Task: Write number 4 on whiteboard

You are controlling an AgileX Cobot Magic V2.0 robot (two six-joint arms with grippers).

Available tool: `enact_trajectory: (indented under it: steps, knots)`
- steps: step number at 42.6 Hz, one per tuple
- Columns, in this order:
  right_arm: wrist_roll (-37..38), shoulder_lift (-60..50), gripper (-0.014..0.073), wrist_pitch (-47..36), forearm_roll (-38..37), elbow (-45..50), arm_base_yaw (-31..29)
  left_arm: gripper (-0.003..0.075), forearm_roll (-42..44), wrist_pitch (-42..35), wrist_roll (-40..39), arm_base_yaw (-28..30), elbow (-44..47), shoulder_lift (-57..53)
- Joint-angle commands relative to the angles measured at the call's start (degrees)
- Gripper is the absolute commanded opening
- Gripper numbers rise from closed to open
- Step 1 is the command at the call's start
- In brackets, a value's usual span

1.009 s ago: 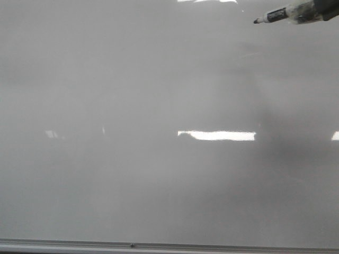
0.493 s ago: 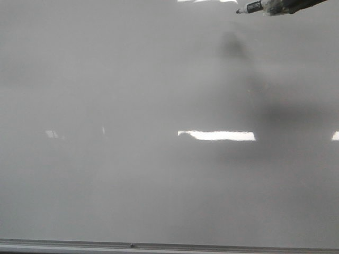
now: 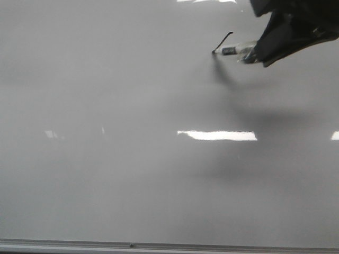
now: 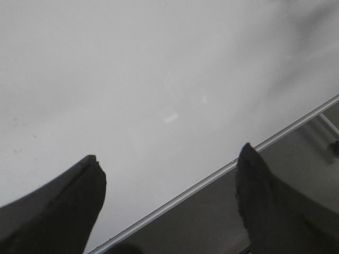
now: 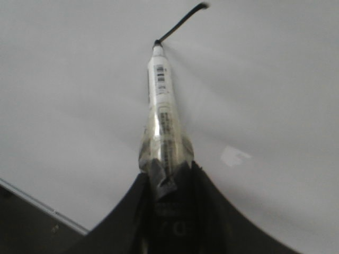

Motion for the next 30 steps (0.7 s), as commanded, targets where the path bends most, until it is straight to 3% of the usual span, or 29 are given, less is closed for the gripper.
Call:
enact_trajectory:
  steps: [1,10,22,30]
  knots:
    - [-1.19,-0.05,-0.0068,-2.89,-0.53,-1.98,0.84,0.0501,-2.14,-3.21,-0.54,0.03,-1.51,-0.74]
    - [-1.19,-1.06,-0.0068,-1.53,-1.47,-1.98,-0.40,0.0501,-2.14,-3.21,-0.54,0.03,-1.51,-0.74]
    - [-1.12,-5.84,-0.0068,7.63,-3.82,-1.82,-11.80,0.0501,-2.14,-3.21,-0.54,0.03,-1.51,-0.74]
    - [-1.12,-9.40,-0.0068,7.98,-3.05,-1.88,-10.26,0.0501,-2.14,-3.21,-0.54,0.03,-1.51,-0.74]
